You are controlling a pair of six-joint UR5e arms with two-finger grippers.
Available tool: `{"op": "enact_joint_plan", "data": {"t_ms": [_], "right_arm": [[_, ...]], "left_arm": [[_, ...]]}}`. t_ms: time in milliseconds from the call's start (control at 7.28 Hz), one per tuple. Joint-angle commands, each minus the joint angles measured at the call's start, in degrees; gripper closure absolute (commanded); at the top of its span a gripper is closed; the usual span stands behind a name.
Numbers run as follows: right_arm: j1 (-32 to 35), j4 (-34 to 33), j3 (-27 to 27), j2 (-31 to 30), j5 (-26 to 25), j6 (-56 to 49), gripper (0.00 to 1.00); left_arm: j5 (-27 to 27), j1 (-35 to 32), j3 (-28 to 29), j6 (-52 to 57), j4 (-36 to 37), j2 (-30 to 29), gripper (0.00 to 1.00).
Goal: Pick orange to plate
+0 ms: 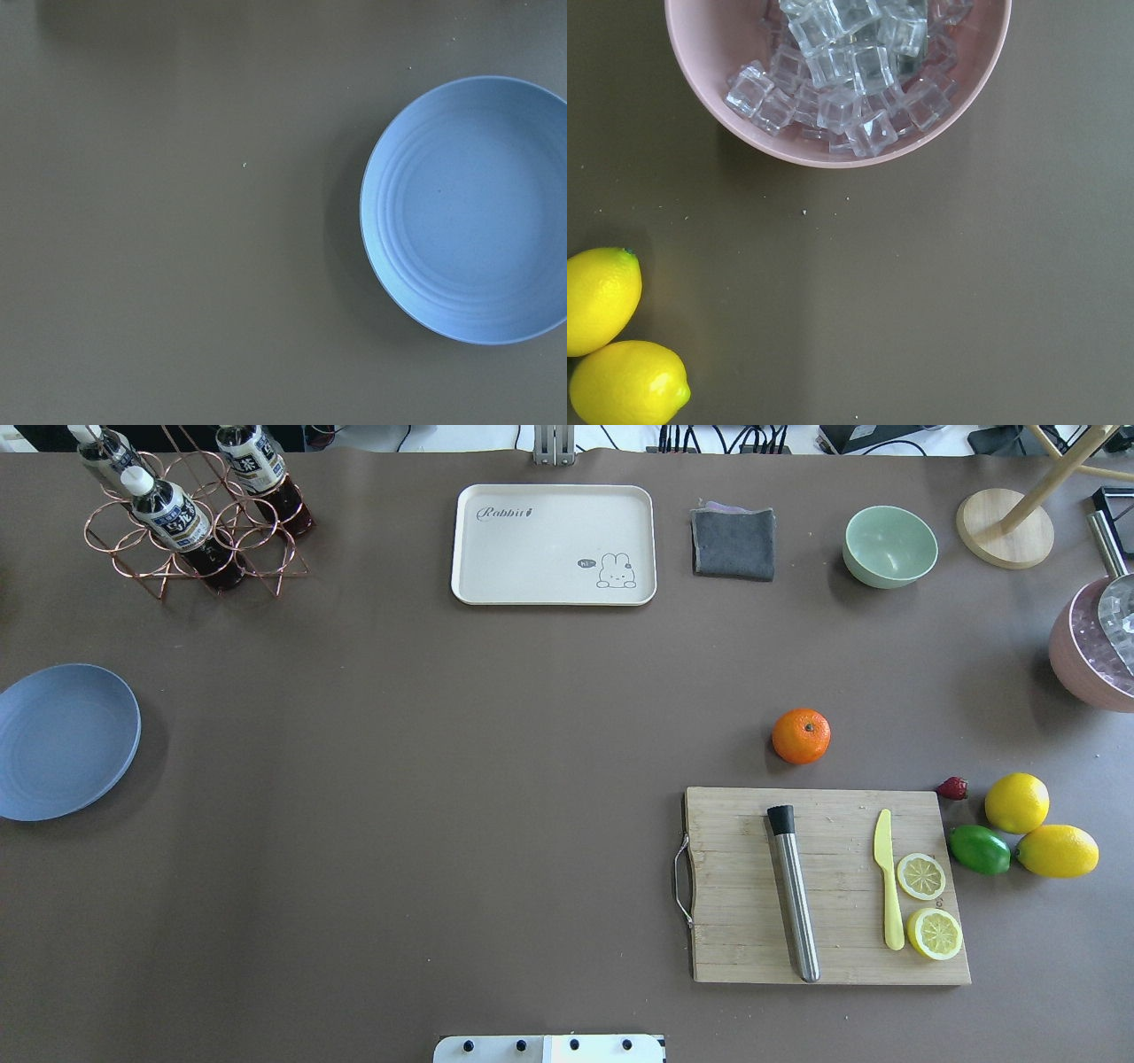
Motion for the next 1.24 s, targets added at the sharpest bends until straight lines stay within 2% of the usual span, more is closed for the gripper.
{"op": "enact_joint_plan", "data": {"t_ms": [0, 687, 824, 962, 1099], "right_arm": [[0.0, 0.01, -0.14, 0.0, 0.01, 0.03, 0.0], [0.0, -0.07, 0.12, 0.26, 0.36, 0.03, 0.0], [-0.44, -0.07, 0.38, 0.7, 1.84, 0.12, 0.0], [-0.79, 0.19, 0.47, 0.7, 3.95, 0.21, 0.0], [-2.18, 1.41, 0.38, 0.79, 5.97, 0.38, 0.0]], "left_arm": [[-0.08, 0.0, -0.34, -0.03, -0.1, 0.21, 0.03], [-0.08, 0.0, 0.0, -0.03, -2.45, 0.21, 0.03], [-0.08, 0.17, 2.01, 0.14, -3.69, -0.14, 0.03], [-0.16, 1.48, 6.03, -0.47, -8.4, -1.7, 0.03], [-0.25, 1.67, 13.21, -0.47, -13.23, -5.55, 0.03]]}}
